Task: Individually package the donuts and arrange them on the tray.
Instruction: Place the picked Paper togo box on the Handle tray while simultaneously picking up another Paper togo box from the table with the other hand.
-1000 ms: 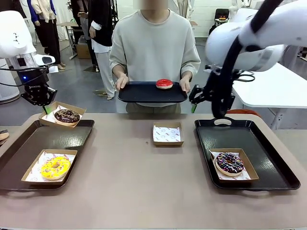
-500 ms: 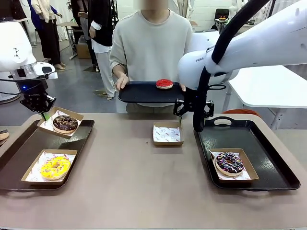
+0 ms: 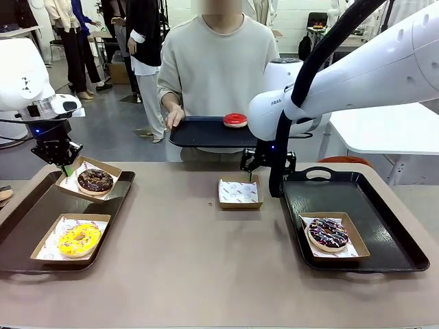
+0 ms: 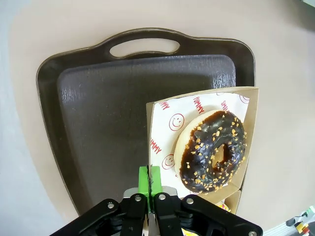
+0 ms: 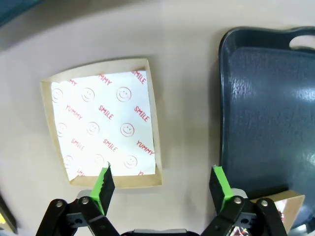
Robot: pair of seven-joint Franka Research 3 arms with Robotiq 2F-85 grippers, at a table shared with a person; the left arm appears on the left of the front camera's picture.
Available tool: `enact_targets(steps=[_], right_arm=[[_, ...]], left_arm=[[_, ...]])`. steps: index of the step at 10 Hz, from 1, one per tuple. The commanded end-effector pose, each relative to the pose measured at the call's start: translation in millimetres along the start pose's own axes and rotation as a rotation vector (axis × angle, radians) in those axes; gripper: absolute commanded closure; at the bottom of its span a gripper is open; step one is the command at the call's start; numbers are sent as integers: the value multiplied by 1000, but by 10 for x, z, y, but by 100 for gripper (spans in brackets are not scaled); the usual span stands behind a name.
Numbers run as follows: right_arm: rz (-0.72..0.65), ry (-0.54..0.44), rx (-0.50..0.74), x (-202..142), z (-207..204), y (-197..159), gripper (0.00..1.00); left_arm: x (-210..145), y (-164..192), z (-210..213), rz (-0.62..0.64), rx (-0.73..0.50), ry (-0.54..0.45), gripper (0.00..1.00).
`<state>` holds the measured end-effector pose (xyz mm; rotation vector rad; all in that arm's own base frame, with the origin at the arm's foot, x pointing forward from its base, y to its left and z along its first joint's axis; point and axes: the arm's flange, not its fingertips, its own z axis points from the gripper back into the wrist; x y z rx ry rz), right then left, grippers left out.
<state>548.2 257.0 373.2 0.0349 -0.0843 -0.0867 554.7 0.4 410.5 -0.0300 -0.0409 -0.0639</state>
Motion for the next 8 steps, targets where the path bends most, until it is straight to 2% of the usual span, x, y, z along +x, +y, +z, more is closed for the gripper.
enact_targets(steps=[1, 6, 8], right_arm=[[5, 14, -7, -10, -5, -9, 0], [5, 14, -7, -10, -5, -9, 0], [-8, -16, -16, -20, -21, 9, 0]], left_arm=[[8, -2, 16, -6, -1, -3, 99], [8, -2, 16, -6, -1, -3, 99], [1, 0, 1, -1, 0, 0, 99]])
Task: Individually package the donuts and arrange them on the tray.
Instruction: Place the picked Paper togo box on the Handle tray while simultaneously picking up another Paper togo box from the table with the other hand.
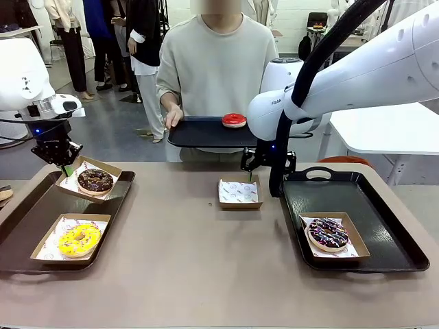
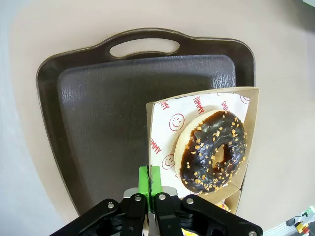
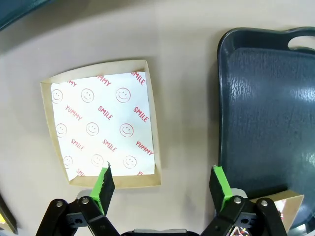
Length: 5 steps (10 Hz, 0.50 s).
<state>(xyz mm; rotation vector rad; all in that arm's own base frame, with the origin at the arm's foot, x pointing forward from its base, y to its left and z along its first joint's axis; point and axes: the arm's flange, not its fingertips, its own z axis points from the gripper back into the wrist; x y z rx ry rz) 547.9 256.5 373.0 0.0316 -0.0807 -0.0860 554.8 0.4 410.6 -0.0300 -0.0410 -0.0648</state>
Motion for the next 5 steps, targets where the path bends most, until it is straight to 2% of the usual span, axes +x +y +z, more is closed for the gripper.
enact_targets(steps=[1, 3, 5], right_arm=[[-19, -32, -24, -19, -43, 47, 0], [-34, -49, -44, -14, -143, 118, 0], [29, -29, -23, -20, -262, 143, 0]], left_arm=[[-1, -3, -12, -5, 4, 0, 99], [1, -22, -39, 2, 26, -26, 99], [10, -19, -66, -3, 22, -23, 99]])
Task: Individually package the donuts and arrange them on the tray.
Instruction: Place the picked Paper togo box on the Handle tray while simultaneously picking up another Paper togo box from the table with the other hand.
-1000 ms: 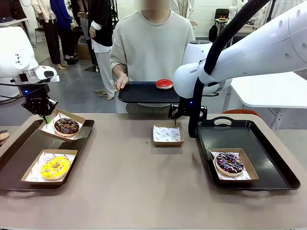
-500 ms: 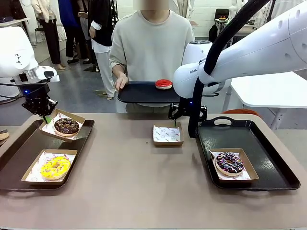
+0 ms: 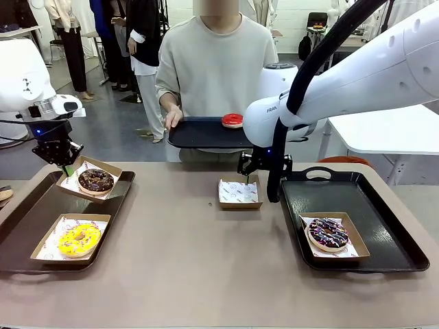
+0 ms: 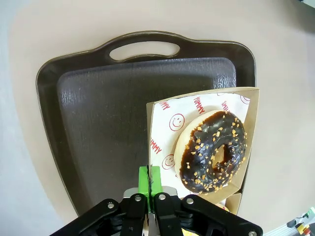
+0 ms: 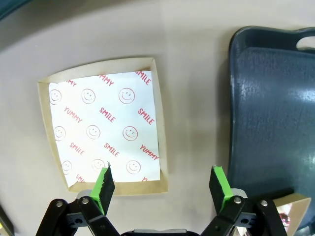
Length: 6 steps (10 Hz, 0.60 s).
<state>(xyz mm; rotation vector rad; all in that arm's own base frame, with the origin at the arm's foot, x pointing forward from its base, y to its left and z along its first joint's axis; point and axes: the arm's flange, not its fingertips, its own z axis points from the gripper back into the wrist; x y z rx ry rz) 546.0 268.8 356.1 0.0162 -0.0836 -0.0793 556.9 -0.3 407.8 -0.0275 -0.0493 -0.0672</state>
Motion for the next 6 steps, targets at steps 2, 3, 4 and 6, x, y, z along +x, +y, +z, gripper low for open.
enact_targets(steps=[2, 3, 4, 6], right_arm=[[76, -20, 35, 45, -199, -20, 0], [95, -13, 47, 57, -254, -46, 0], [88, -9, 47, 69, -282, -66, 0], [84, -5, 55, 90, -305, -96, 0]], left_arm=[[2, 14, -67, 8, 6, -8, 99], [2, 18, -80, 10, 5, -8, 99], [3, 19, -104, 10, 5, -3, 99], [24, 7, -174, 21, 4, 12, 99]])
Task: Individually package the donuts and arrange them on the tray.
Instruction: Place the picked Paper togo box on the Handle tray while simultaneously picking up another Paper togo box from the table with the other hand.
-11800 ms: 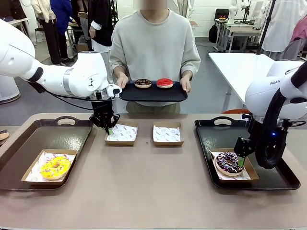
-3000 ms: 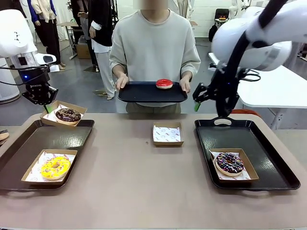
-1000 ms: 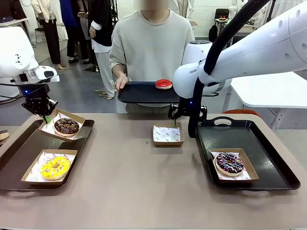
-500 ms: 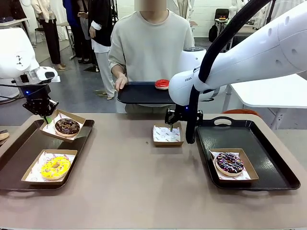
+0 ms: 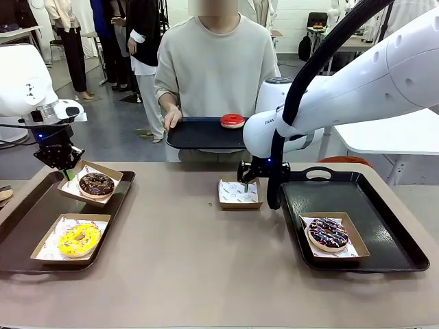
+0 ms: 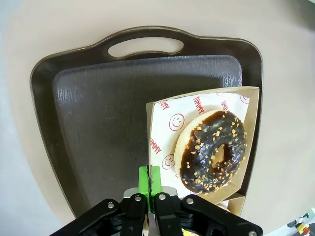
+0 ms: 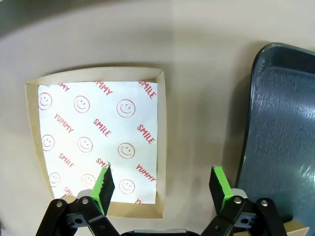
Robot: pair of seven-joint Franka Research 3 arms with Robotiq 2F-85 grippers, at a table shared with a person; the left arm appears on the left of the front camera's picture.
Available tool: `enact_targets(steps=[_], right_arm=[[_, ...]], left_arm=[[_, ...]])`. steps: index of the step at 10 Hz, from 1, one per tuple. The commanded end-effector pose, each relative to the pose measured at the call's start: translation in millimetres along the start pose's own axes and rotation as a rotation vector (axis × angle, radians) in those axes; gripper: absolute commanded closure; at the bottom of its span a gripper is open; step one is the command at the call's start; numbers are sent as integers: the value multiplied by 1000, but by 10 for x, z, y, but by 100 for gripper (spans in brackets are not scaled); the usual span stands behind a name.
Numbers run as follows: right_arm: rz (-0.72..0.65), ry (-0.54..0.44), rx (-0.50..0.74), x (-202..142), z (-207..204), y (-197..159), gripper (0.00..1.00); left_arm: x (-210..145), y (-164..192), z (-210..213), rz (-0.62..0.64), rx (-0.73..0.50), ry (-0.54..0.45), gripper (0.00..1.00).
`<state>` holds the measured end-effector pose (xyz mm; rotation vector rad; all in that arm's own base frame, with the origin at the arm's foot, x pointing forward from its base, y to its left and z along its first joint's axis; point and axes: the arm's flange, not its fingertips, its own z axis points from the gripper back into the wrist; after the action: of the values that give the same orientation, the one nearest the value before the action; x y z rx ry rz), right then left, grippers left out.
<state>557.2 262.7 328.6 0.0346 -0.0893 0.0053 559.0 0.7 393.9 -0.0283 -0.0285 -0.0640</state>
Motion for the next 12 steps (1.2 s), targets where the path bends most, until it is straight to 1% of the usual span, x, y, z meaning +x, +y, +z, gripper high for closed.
enact_targets(steps=[1, 4, 8, 12], right_arm=[[2, 0, 37, -4, -30, -41, 0], [-3, 5, 43, -4, -32, -72, 0], [-2, 19, 52, -10, -66, -107, 0], [-1, 35, 53, -29, -101, -124, 0]], left_arm=[[25, -33, -46, 22, 0, -1, 99], [105, -150, -37, 47, 5, 24, 99], [174, -200, -78, 95, 13, 47, 99], [196, -224, -181, 95, 16, 70, 99]])
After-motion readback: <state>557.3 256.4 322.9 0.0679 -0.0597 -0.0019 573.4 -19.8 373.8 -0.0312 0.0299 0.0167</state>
